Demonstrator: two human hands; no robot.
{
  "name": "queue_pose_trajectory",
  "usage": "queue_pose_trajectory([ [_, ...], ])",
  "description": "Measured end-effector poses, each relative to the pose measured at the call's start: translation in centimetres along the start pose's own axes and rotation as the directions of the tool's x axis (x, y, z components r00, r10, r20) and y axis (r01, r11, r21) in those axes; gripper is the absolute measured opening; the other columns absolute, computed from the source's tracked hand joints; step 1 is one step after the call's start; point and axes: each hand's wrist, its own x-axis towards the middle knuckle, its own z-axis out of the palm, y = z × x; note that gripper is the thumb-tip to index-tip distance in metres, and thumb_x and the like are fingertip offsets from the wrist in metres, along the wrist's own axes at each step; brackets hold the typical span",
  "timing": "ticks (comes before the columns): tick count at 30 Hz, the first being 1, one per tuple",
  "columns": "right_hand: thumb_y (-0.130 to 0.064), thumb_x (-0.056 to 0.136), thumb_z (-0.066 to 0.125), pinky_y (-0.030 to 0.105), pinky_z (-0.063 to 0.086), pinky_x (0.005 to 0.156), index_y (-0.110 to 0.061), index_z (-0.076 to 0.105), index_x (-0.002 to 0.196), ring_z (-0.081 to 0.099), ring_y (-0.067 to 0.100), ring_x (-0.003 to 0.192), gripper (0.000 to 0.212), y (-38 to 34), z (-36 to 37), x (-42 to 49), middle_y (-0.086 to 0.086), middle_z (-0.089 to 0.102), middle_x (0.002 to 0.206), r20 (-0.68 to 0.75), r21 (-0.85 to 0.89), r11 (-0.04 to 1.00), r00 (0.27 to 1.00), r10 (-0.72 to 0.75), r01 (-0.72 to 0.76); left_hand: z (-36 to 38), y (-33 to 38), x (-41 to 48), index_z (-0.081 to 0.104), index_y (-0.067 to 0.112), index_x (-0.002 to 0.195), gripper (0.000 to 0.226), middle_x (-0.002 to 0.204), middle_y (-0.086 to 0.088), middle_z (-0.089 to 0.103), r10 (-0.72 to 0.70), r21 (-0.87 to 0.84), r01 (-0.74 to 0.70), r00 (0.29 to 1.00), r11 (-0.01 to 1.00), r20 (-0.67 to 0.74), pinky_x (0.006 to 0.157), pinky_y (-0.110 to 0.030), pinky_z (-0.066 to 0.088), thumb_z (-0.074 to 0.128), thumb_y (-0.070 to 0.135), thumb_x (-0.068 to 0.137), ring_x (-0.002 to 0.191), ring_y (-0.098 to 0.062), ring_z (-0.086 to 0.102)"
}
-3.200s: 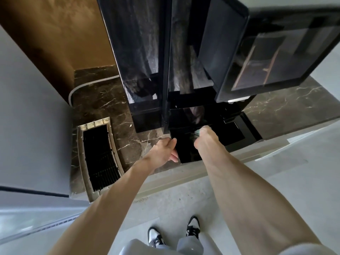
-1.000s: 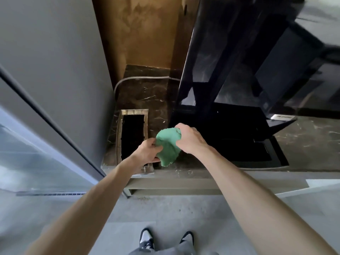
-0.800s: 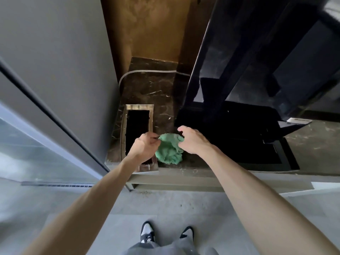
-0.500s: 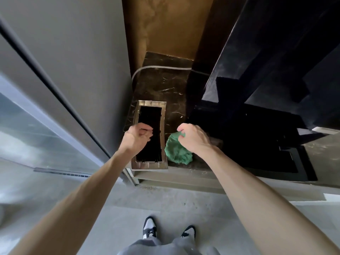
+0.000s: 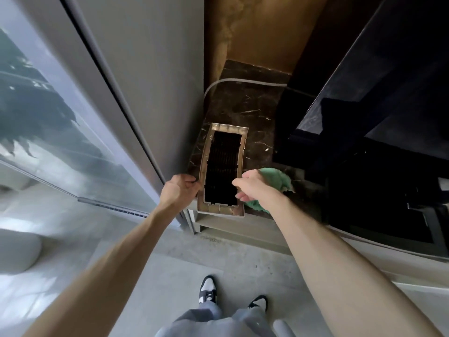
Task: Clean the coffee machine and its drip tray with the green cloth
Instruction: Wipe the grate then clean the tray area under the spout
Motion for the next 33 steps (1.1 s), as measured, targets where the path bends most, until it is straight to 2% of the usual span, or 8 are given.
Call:
queue_pose_trajectory([
  [5,-0.023,0.092,0.072,0.020,0.051,0.052,-0.012,0.049,0.129,0.064,0.011,0.069,0.045,-0.5,-0.1,0.0,0.006,0.058,0.109,0.074,0.327,0.935,0.990,0.119,-0.137,0.4,-0.1,-0.1,0.069,0.019,0.069,0.029,0.081,-0.009,0.072,0.010,0.028,-0.011,0.999,1.000,0.036,0.073,-0.037,0.057,0.055,0.021,0.094,0.084,-0.034,0.070],
  [11,-0.027,0.091,0.072,0.015,0.045,0.046,-0.015,0.054,0.120,0.055,0.008,0.066,0.036,-0.8,0.0,-0.1,0.006,0.056,0.111,0.135,0.429,0.878,0.976,0.172,-0.214,0.2,-0.1,-0.5,0.076,0.018,0.083,0.022,0.088,-0.010,0.074,-0.007,-0.052,0.009,0.999,0.999,0.042,0.077,-0.039,0.058,0.059,0.027,0.094,0.088,-0.033,0.071],
  [15,-0.018,0.095,0.070,0.015,0.037,0.038,-0.012,0.054,0.115,0.052,0.008,0.060,0.027,-0.4,0.1,0.5,0.003,0.055,0.082,0.100,0.390,0.896,0.977,0.187,-0.211,-0.4,0.2,-0.9,0.079,0.022,0.099,0.022,0.098,0.006,0.072,0.001,-0.104,-0.001,1.000,0.995,0.000,0.075,-0.028,0.056,0.057,0.023,0.097,0.085,-0.022,0.069],
  [18,-0.012,0.095,0.070,0.017,0.028,0.039,-0.009,0.060,0.097,0.039,0.010,0.051,0.010,-0.4,0.0,0.5,0.004,0.047,0.063,0.058,0.364,0.916,0.986,0.159,-0.169,-0.5,-0.3,-1.2,0.078,0.023,0.113,0.024,0.103,0.009,0.068,-0.002,-0.196,0.000,1.000,0.981,-0.009,0.091,-0.035,0.060,0.059,0.024,0.098,0.099,-0.023,0.071],
  [22,-0.006,0.093,0.073,0.017,0.036,0.042,-0.011,0.062,0.086,0.047,0.009,0.055,0.014,-0.9,-0.4,-0.8,0.004,0.053,0.068,0.069,0.420,0.904,0.996,0.056,-0.080,-0.7,-0.8,-2.1,0.074,0.022,0.125,0.030,0.108,0.008,0.067,0.007,-0.231,-0.008,1.000,0.973,-0.005,0.090,-0.029,0.054,0.061,0.035,0.101,0.103,-0.020,0.067],
  [27,-0.007,0.093,0.073,0.015,0.043,0.041,-0.002,0.065,0.099,0.050,0.006,0.050,0.011,-1.4,-1.5,-3.1,0.001,0.053,0.060,0.107,0.421,0.906,0.994,0.000,-0.045,-1.0,-1.2,-3.1,0.072,0.016,0.126,0.033,0.112,-0.004,0.076,-0.030,-0.412,0.043,0.999,0.910,0.038,0.099,-0.042,0.057,0.064,0.035,0.100,0.108,-0.025,0.070],
  [31,-0.005,0.094,0.071,0.016,0.045,0.041,0.004,0.053,0.133,0.052,0.004,0.043,0.045,-0.8,-2.5,-5.1,0.002,0.055,0.061,0.111,0.482,0.876,0.993,-0.031,-0.026,-1.1,0.4,-5.8,0.068,0.015,0.134,0.045,0.116,-0.002,0.071,0.061,-0.371,-0.045,0.998,0.928,0.029,0.092,-0.029,0.047,0.057,0.045,0.103,0.108,-0.020,0.064],
  [33,-0.004,0.095,0.069,0.015,0.045,0.040,0.005,0.052,0.132,0.051,0.003,0.044,0.042,-0.5,-3.1,-7.3,0.005,0.058,0.063,0.116,0.546,0.837,0.993,-0.039,-0.031,-1.1,1.2,-7.9,0.063,0.016,0.140,0.052,0.130,-0.003,0.068,0.141,-0.331,-0.124,0.990,0.935,0.026,0.098,-0.030,0.044,0.052,0.051,0.104,0.115,-0.018,0.060],
])
